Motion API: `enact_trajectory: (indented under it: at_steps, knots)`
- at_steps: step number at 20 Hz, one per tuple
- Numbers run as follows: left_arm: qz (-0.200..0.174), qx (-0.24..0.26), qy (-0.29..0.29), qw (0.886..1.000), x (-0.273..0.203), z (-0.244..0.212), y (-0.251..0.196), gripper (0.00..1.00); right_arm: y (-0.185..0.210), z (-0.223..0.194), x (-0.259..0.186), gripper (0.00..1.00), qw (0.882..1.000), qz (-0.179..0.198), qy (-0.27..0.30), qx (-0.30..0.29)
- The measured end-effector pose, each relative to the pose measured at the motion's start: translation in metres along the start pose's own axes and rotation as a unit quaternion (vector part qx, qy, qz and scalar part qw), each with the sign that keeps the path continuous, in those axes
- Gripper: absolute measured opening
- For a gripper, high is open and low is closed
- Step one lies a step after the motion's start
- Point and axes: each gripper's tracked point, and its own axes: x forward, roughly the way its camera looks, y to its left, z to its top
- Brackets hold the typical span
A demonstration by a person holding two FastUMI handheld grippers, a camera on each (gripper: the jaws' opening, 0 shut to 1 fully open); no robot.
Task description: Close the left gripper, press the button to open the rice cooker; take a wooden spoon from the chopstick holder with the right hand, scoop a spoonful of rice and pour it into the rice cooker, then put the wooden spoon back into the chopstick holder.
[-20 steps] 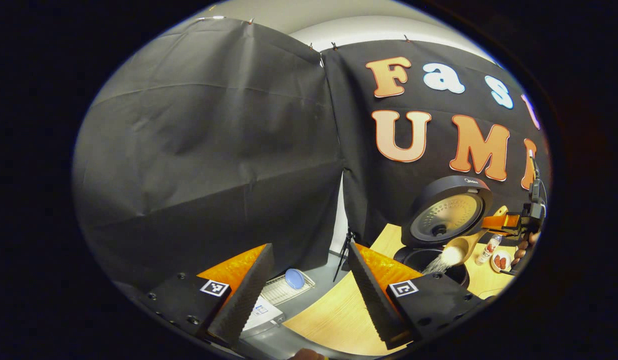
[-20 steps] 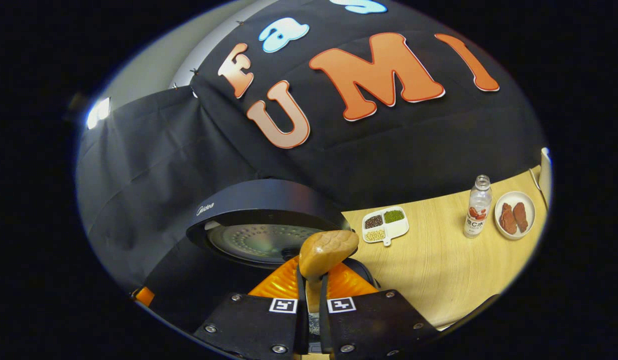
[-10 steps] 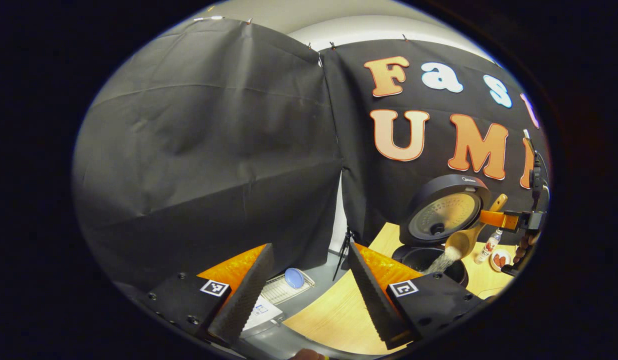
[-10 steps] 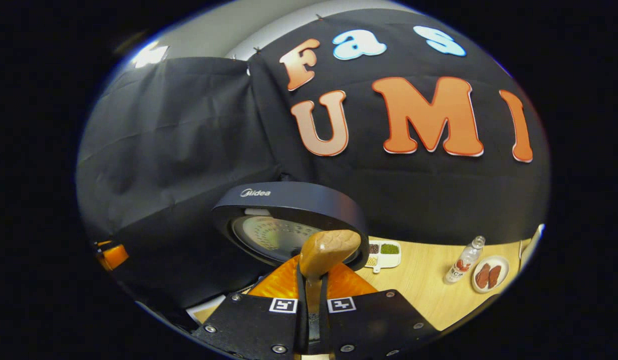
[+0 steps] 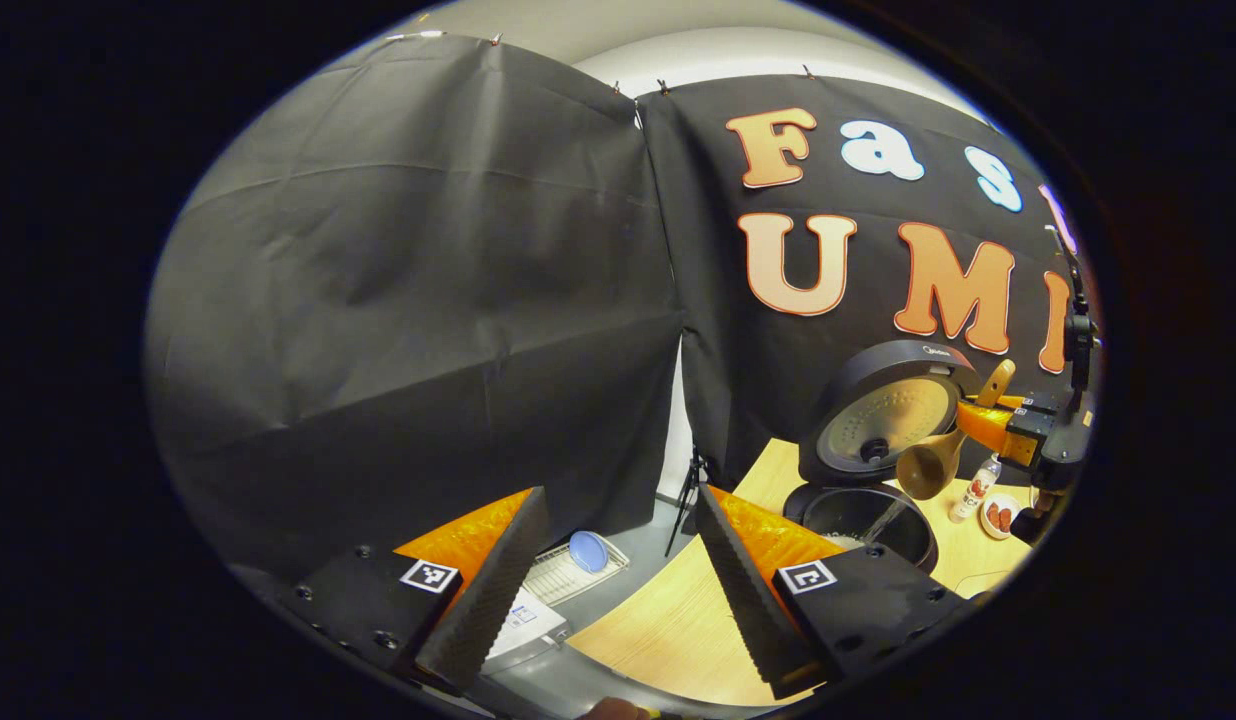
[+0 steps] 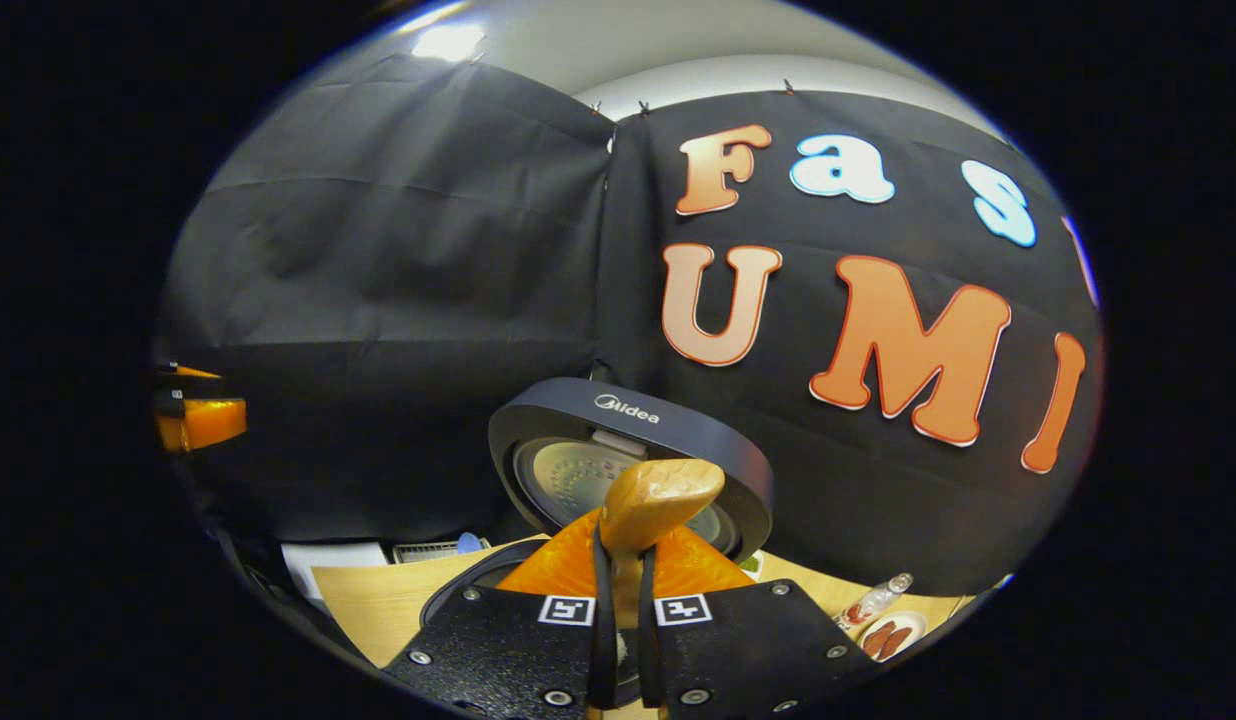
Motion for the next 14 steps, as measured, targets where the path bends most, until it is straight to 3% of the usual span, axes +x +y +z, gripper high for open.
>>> enact_trajectory:
  at_steps: [4,7,10,14]
  knots:
    - [-0.005,0.004,0.002,1.000,-0.001,-0.001,-0.006,1.00,-0.003,0.003,-0.006,0.08,1.000,-0.003,-0.007,0.008]
    - [-0.012,0.005,-0.004,1.000,-0.006,0.001,-0.016,1.00,-0.014,-0.001,-0.014,0.08,0.996,0.003,0.004,0.090]
    - [-0.021,0.009,-0.005,1.000,-0.012,0.001,-0.030,1.00,-0.034,-0.007,-0.040,0.08,0.983,0.003,0.013,0.184]
    - [-0.038,0.014,-0.005,0.999,-0.019,0.002,-0.061,1.00,-0.082,-0.024,-0.083,0.08,0.966,-0.023,0.021,0.257]
